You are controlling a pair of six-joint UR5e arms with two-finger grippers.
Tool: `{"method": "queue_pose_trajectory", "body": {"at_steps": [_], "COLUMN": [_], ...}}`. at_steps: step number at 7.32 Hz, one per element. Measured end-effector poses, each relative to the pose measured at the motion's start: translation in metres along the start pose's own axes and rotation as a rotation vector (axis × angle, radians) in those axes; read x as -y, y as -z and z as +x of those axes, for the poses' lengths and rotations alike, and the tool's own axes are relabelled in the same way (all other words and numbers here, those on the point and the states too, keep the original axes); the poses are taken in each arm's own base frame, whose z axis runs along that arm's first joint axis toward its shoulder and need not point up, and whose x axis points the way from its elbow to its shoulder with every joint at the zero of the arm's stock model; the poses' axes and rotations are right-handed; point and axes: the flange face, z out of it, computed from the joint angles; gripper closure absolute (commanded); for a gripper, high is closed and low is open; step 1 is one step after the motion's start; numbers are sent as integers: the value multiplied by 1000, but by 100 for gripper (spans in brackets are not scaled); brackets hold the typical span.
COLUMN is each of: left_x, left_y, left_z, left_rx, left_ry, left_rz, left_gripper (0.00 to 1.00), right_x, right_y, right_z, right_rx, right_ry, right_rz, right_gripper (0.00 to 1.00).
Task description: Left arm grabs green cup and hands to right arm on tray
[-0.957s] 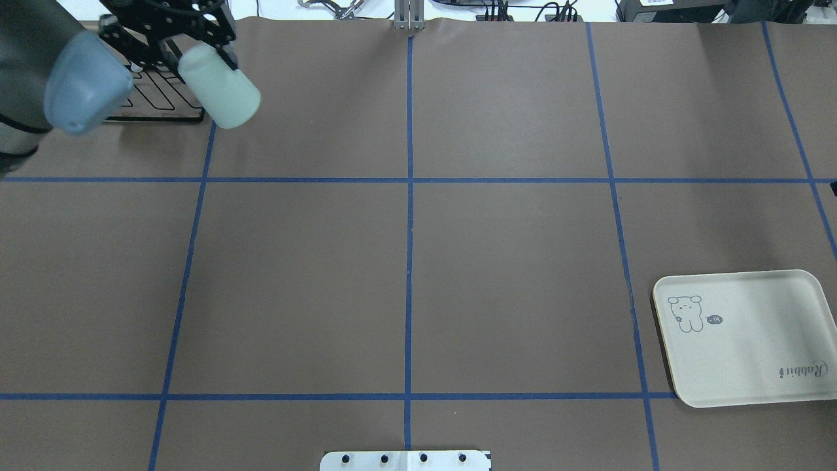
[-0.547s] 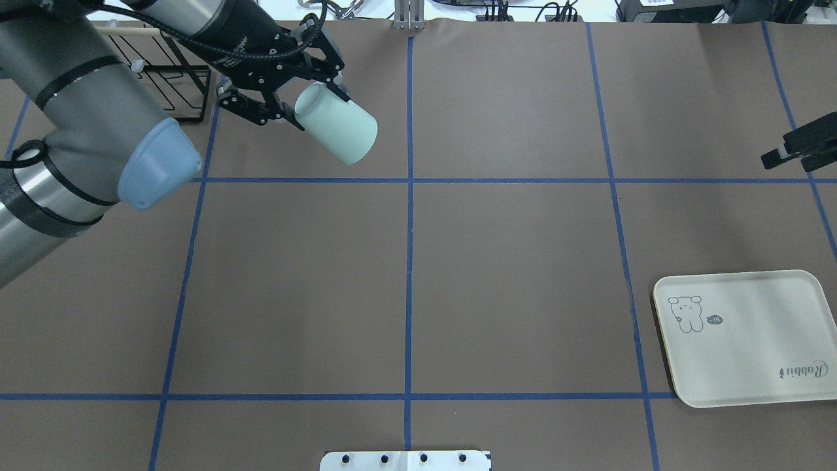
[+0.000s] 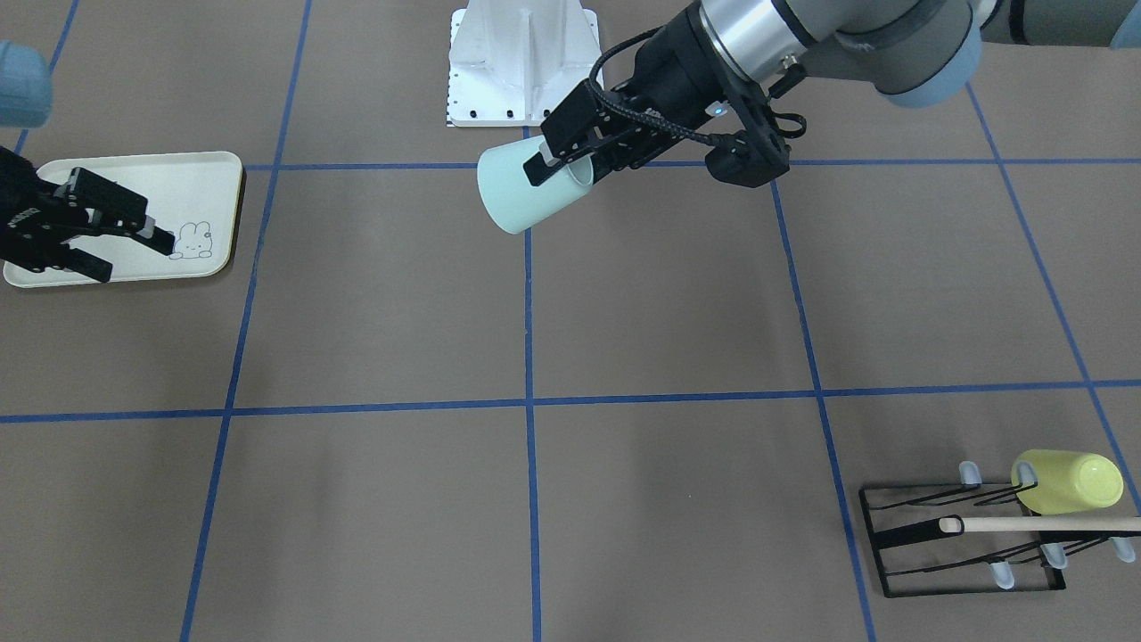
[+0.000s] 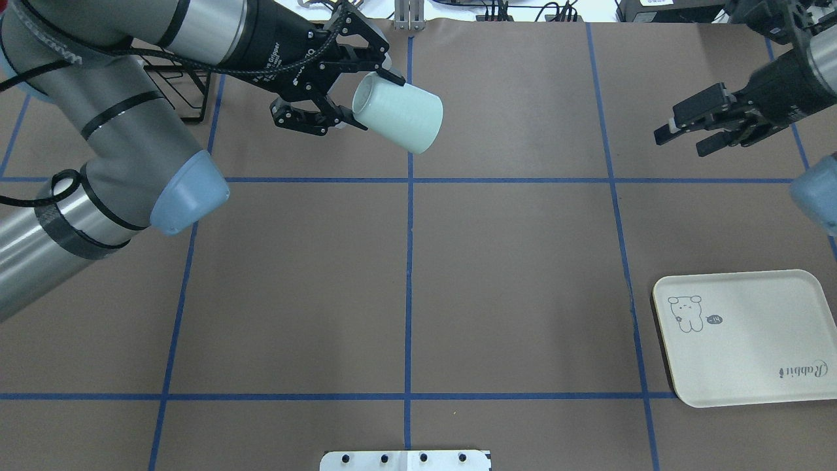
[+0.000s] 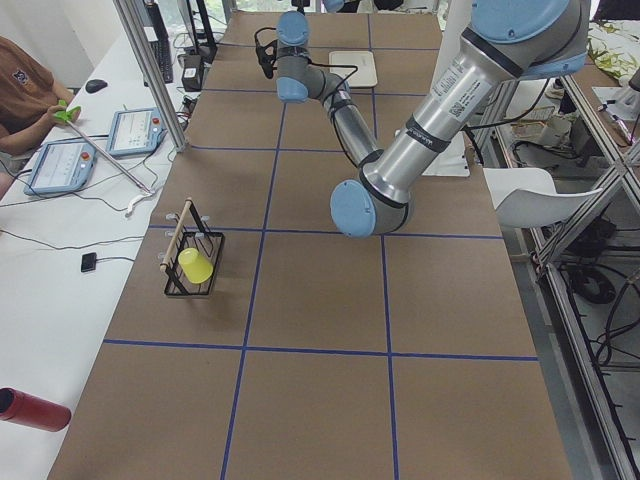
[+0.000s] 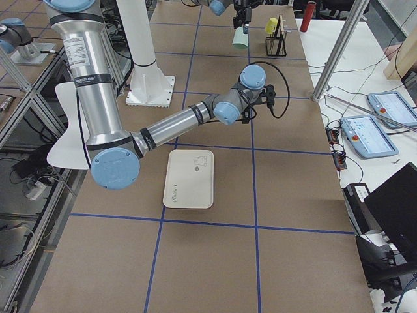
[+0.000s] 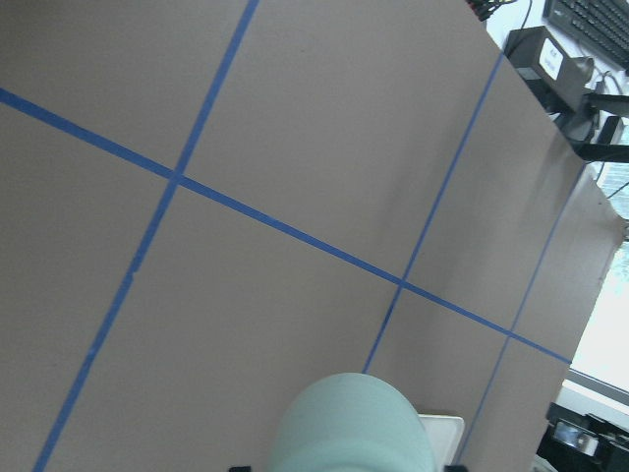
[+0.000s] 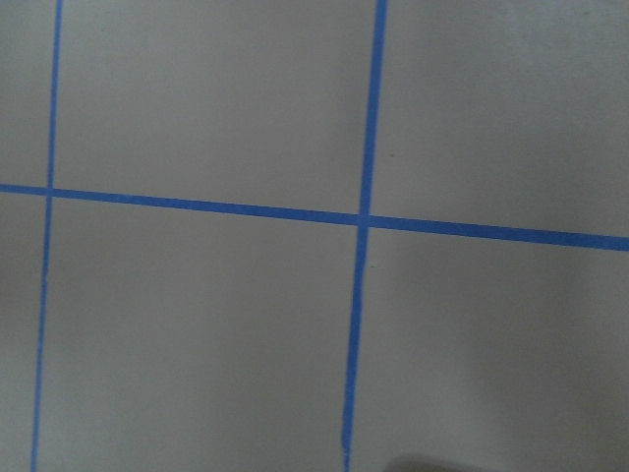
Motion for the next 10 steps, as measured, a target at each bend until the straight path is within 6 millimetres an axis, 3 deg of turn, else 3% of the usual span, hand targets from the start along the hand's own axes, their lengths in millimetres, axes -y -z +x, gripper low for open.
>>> {"method": "queue_pose_trajectory", "body": {"at_steps": [1, 2, 3, 6, 10], "left_x": [-6, -6, -1, 16, -11], "left_y": [-2, 1, 5, 4, -6], "left_z": [-4, -17, -35, -69, -73], "left_rx": [-69, -126, -194, -395, -484], "left_ry": [8, 14, 26, 178, 311], "left_rz": [3, -12, -35, -128, -263], "left_gripper": [100, 100, 100, 100, 100], "right_x": [-15, -30, -40, -62, -69], "right_y": [-31, -49, -53, -38, -37], "right_z": [-29, -53, -71, -107, -155], "right_rx": [50, 131, 221, 505, 739], "right_ry": [-20, -70, -115, -249, -360], "right_rz": [70, 113, 126, 85, 24], "right_gripper": [0, 0, 0, 2, 6]}}
